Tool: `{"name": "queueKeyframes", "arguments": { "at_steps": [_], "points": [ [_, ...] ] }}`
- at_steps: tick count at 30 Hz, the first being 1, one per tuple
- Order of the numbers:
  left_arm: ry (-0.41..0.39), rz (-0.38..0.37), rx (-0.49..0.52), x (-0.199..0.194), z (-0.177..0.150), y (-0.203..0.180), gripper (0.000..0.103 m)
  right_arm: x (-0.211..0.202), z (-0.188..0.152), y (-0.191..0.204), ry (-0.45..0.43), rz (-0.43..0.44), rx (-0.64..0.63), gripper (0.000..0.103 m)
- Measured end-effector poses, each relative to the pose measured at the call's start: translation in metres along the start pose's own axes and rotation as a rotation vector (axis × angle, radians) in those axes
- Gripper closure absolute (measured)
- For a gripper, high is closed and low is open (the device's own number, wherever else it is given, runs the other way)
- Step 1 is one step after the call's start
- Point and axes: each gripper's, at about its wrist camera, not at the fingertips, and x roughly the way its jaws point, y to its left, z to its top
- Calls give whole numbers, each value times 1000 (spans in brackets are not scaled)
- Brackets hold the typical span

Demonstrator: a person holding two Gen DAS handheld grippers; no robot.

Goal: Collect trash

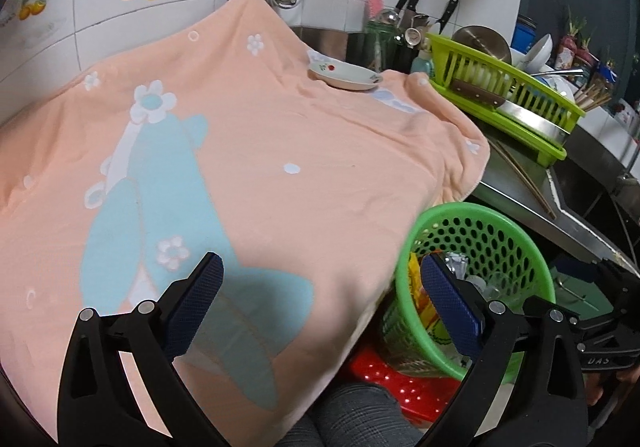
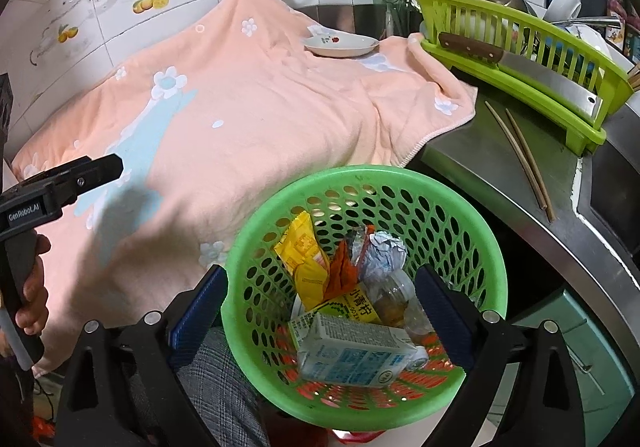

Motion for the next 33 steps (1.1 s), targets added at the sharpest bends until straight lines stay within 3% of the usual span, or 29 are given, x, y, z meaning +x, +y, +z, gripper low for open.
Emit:
{"name": "queueKeyframes", "arguments": {
  "at_steps": [22,33],
  "points": [
    [-53,60,10,-25,-5,16,5,-11,8,36,-84,-54,-45,10],
    [-81,106,-5,-37,-7,28,5,-15,11,40,-100,-38,-32,10]
  ]
}}
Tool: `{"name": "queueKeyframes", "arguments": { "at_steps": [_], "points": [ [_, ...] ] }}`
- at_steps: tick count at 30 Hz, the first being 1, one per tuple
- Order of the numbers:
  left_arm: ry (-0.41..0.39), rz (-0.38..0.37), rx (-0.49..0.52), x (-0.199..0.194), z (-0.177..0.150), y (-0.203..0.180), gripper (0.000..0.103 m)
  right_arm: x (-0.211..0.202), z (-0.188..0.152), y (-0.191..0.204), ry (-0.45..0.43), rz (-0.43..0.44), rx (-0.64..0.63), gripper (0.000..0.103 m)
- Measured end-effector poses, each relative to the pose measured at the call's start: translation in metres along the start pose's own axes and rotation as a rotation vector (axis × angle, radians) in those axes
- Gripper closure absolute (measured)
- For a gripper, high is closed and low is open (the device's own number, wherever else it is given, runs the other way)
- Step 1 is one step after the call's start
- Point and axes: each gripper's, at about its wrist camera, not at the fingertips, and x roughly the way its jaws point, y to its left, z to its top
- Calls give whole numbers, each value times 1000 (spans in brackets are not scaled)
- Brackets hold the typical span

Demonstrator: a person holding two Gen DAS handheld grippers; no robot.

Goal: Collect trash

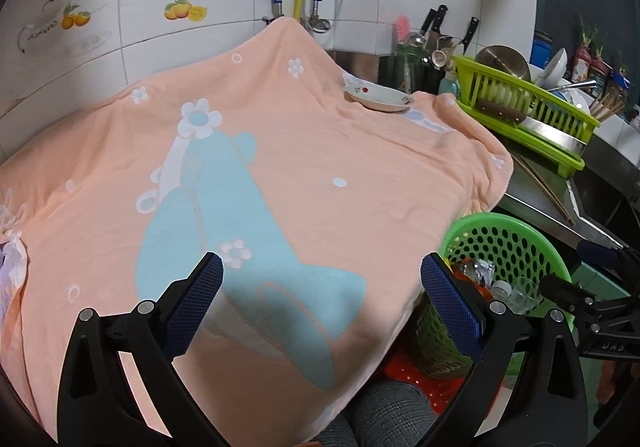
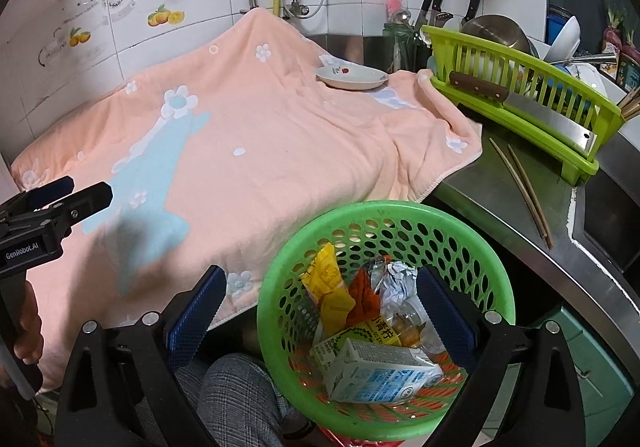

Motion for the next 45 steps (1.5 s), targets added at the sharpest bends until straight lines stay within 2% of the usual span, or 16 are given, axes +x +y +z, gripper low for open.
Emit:
{"name": "queueKeyframes", "arguments": {
  "at_steps": [22,45],
  "points": [
    [-58,38,-22,-22,1,10,5,-15,4,5,-59,-20,4,9],
    [-91,73,-2,-31,0,8,5,-19,5,5,-71,-20,4,9]
  ]
}}
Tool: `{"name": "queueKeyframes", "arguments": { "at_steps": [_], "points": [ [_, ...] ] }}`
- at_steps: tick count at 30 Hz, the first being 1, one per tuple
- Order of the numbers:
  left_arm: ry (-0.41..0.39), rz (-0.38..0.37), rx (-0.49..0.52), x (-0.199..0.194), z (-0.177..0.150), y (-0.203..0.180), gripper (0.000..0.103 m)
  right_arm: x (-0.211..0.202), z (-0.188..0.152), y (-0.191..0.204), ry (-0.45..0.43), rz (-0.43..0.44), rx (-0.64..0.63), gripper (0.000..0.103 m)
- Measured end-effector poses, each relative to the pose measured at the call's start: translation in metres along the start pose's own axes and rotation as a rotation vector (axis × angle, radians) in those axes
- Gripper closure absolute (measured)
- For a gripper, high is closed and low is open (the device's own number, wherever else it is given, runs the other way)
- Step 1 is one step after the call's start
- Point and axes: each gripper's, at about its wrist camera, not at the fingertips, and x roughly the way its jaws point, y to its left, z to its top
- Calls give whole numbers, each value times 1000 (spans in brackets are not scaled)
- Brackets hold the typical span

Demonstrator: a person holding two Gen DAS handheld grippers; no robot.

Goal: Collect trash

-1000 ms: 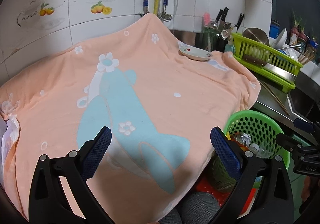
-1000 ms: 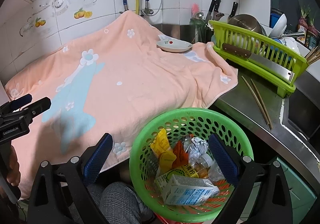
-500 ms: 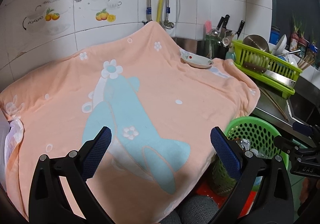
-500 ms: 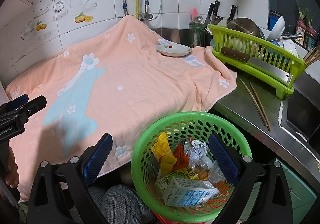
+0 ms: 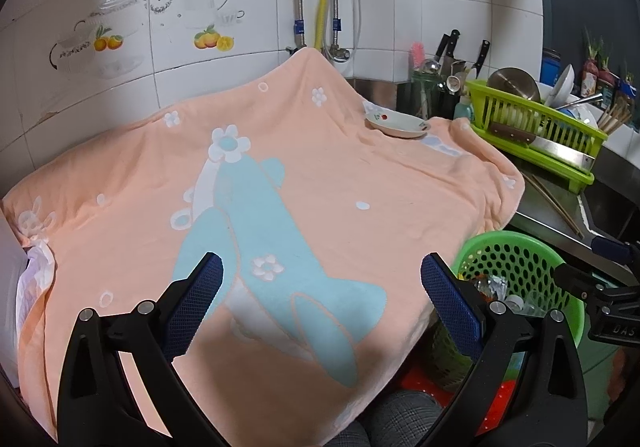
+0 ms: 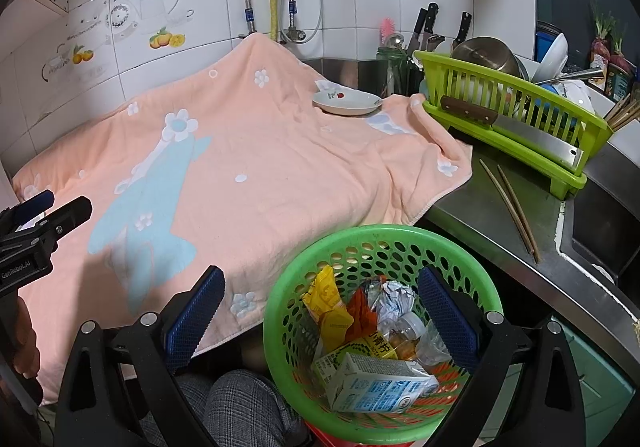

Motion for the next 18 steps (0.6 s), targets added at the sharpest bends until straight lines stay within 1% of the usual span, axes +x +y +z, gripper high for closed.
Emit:
{"name": "queueKeyframes", "arguments": {
  "at_steps": [18],
  "points": [
    [1,9,5,0,-2,1,5,2,1,4,5,8,-4,9]
  ]
}}
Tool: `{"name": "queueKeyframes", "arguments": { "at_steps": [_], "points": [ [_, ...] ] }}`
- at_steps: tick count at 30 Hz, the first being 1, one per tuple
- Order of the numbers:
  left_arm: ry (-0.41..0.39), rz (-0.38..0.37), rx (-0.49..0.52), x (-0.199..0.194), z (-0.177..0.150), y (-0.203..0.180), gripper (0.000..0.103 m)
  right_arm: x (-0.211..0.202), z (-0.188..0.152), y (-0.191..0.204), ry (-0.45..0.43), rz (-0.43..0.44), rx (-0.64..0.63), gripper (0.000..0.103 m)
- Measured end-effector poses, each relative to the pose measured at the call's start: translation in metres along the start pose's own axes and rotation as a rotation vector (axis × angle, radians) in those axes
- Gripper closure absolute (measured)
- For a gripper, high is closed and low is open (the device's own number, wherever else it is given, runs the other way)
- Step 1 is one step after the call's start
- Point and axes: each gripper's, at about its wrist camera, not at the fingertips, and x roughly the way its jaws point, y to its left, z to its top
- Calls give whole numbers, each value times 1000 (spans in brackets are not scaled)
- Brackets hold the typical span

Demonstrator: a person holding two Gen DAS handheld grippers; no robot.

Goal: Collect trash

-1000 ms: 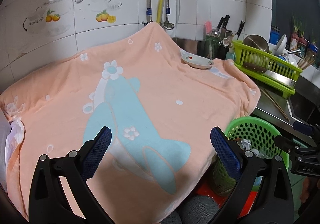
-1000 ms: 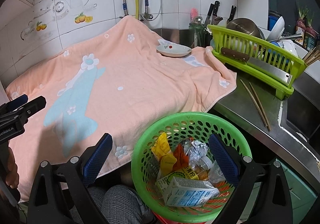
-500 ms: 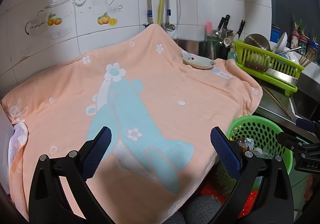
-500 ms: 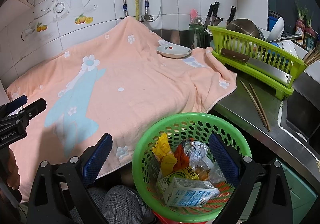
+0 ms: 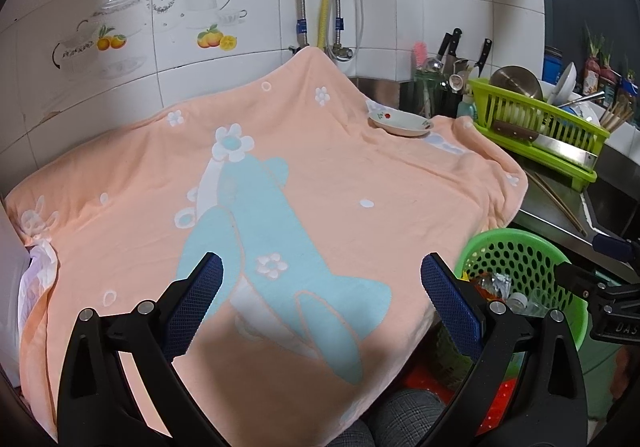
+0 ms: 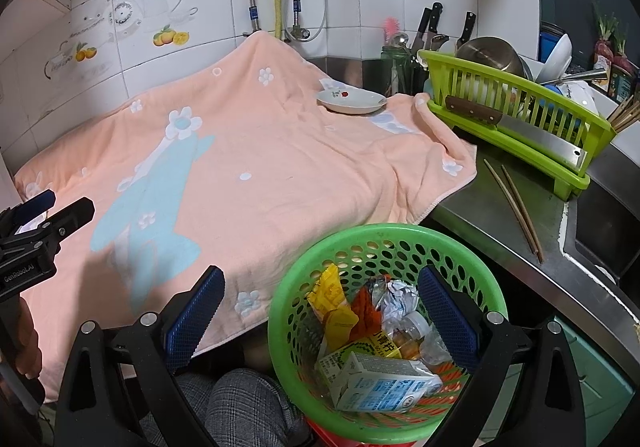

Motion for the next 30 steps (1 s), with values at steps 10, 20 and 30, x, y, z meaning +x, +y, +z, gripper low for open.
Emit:
{"name": "queueKeyframes", "arguments": {
  "at_steps": [10,20,30],
  "points": [
    [-8,3,7,-1,0,0,5,0,-1,-1,-1,5,1,9],
    [-49,16,24,-8,0,-3,5,0,-2,1,-9,15,-2,9],
    [-30,1,10,-6,-1,0,5,0,-1,3,-8,19,-2,9]
  ]
}}
